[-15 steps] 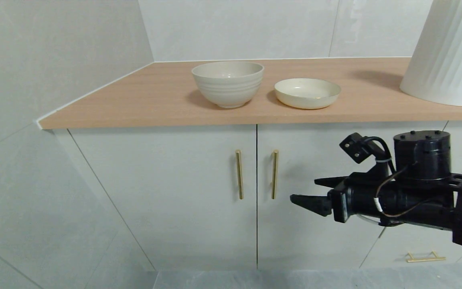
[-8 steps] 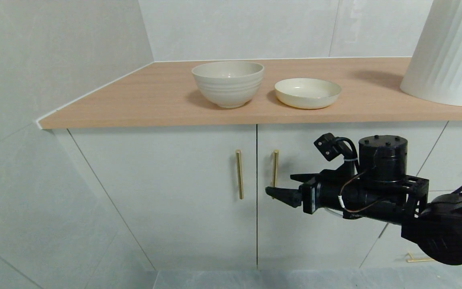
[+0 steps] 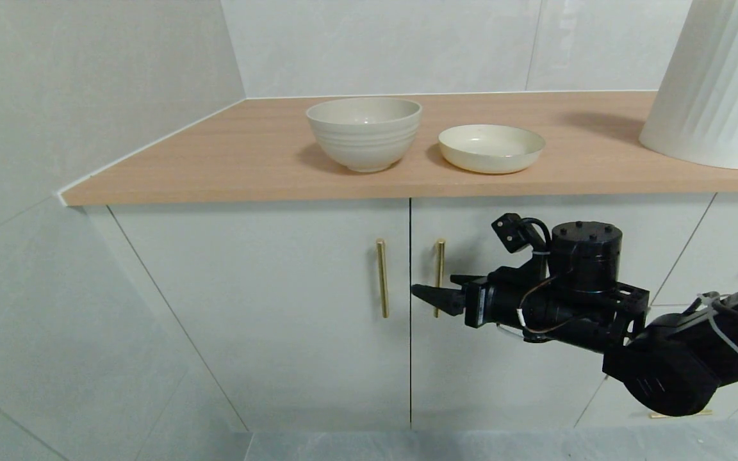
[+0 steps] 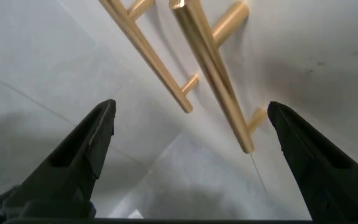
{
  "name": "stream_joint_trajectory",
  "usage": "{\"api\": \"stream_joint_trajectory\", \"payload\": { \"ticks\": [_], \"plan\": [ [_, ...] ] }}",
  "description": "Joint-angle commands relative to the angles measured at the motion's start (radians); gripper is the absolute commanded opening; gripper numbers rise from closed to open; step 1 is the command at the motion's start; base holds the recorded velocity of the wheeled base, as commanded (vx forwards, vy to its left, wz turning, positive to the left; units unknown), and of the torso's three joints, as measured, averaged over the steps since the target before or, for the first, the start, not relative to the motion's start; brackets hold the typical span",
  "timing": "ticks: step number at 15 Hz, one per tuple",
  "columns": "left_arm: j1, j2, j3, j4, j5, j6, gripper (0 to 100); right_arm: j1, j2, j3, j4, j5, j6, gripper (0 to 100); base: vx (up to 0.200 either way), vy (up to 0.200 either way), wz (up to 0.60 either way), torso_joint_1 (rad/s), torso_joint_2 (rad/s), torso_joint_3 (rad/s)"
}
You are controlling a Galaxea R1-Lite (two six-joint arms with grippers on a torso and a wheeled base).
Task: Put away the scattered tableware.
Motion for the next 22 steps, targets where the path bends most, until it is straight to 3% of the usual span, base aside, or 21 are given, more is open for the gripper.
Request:
{"api": "stream_joint_trajectory", "payload": {
  "ticks": [1, 12, 18, 22],
  "plan": [
    [0.000, 0.002, 0.000, 0.000, 0.000, 0.000, 100, 0.002, 0.034, -0.007, -0.061, 0.001, 0.024, 100, 0.000, 0.000, 0.00, 0.000, 0.00, 0.000],
    [0.000, 0.002, 0.000, 0.000, 0.000, 0.000, 100, 0.040, 0.107, -0.028, -0.190, 0.004, 0.112, 100, 0.000, 0.000, 0.00, 0.000, 0.00, 0.000],
    [0.000, 0.002, 0.000, 0.000, 0.000, 0.000, 100, 0.063, 0.080, -0.004, -0.186, 0.007, 0.141, 100, 0.000, 0.000, 0.00, 0.000, 0.00, 0.000],
    [0.000, 0.002, 0.000, 0.000, 0.000, 0.000, 100, 0.063, -0.005, 0.065, -0.175, 0.094, 0.150, 100, 0.000, 0.000, 0.00, 0.000, 0.00, 0.000]
  ]
}}
